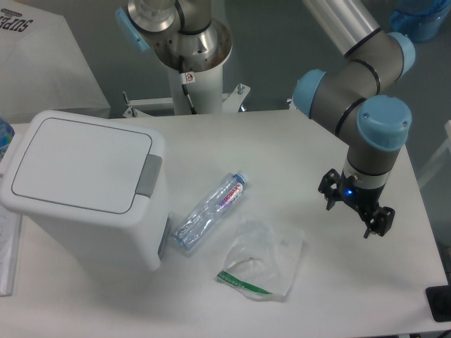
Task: Open the trash can
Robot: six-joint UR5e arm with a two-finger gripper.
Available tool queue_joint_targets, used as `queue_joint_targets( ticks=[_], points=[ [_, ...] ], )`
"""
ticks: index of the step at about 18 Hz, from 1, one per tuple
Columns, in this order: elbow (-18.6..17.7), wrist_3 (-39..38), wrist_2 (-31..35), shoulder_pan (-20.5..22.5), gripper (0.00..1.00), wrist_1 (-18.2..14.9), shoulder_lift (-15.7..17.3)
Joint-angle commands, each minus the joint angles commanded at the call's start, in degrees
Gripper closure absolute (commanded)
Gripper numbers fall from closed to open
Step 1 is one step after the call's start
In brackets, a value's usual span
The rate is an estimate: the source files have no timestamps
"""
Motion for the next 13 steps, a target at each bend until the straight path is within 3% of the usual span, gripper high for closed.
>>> queue_joint_targets(
  ticks=[9, 13],
  points=[
    [-0.7, -0.5, -2.9, 0.4, 0.0, 0.0, 0.2],
    [-1.5, -7.5, -8.2, 0.4, 0.0, -0.1, 1.1]
  ],
)
